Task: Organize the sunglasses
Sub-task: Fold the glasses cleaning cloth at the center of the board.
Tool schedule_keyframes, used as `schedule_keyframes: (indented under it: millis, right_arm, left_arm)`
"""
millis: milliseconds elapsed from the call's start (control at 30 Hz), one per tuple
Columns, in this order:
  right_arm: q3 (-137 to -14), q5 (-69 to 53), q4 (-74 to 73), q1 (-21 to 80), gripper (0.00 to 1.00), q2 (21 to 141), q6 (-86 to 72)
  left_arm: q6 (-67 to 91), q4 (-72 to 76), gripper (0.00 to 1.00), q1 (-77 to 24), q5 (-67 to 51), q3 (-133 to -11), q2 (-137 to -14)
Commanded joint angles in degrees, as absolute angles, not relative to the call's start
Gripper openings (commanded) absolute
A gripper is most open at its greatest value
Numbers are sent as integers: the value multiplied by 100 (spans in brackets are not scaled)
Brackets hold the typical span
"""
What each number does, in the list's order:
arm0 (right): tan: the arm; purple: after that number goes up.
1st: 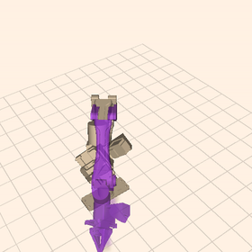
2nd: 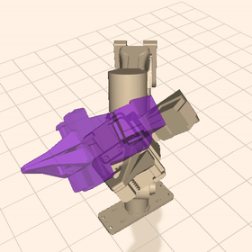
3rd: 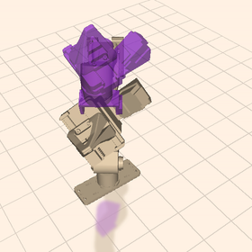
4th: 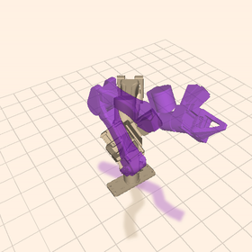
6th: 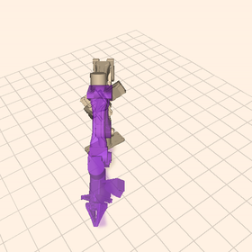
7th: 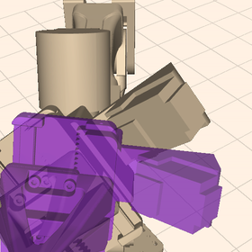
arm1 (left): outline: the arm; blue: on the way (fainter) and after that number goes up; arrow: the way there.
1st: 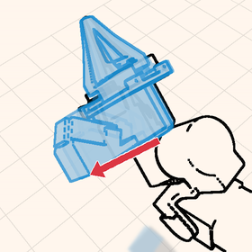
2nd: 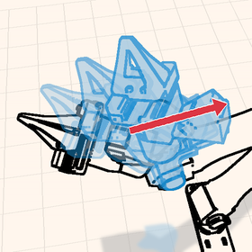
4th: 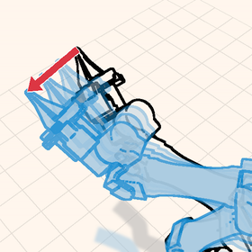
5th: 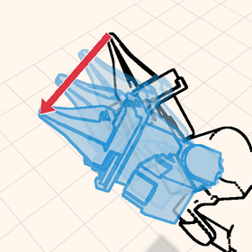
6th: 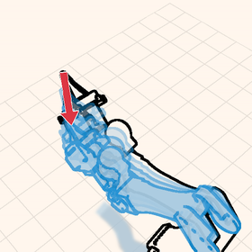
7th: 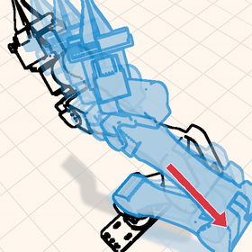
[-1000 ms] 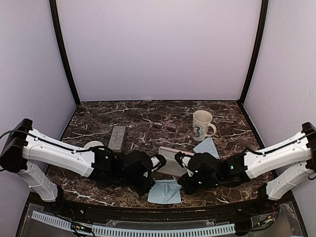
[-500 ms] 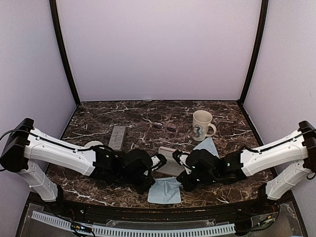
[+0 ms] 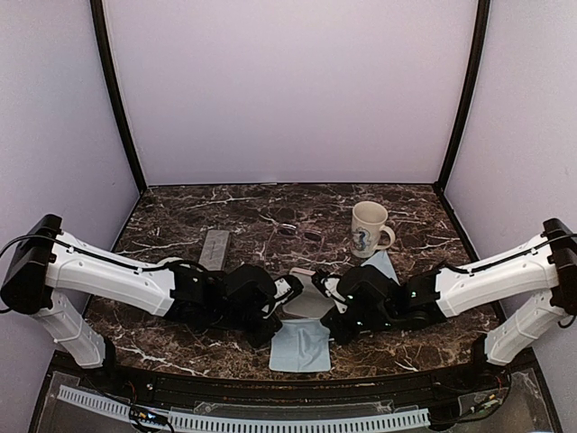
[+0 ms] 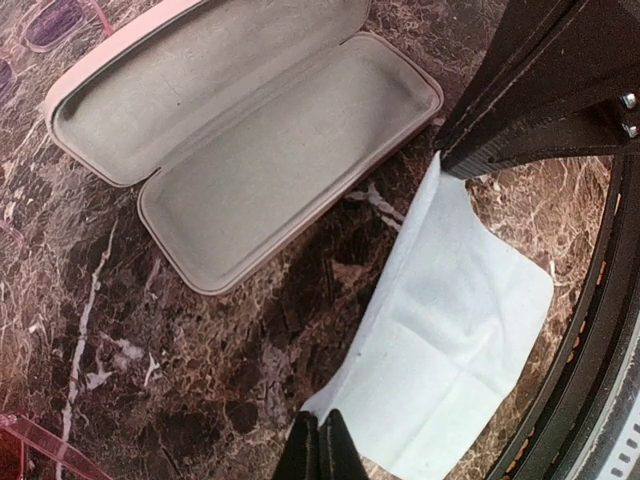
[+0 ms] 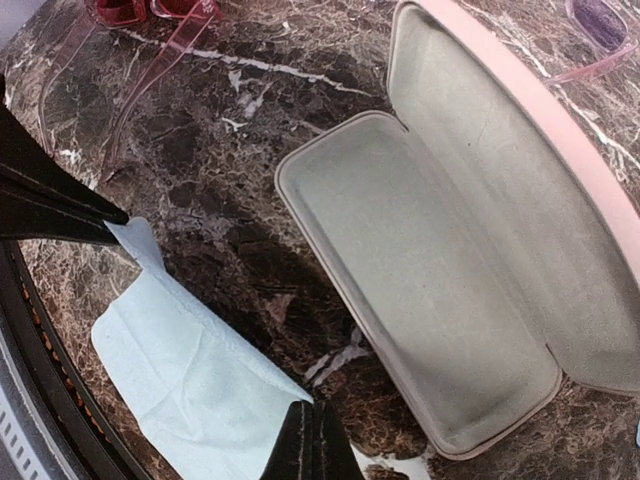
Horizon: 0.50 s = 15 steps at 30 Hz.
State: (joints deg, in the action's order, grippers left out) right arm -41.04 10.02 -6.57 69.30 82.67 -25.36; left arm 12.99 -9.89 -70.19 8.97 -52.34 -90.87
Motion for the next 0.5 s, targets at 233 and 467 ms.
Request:
schedule_keyframes:
  millis: [233, 467]
  right_arm:
    - [-4435, 782, -782, 6716, 0, 8482, -2095]
    - [-4288, 341, -623, 6713, 0, 8505, -2061]
  left_arm:
    - [1010, -976, 1, -6925, 916, -5153, -9154]
    - [906, -715, 0, -6917, 488, -4986, -9147]
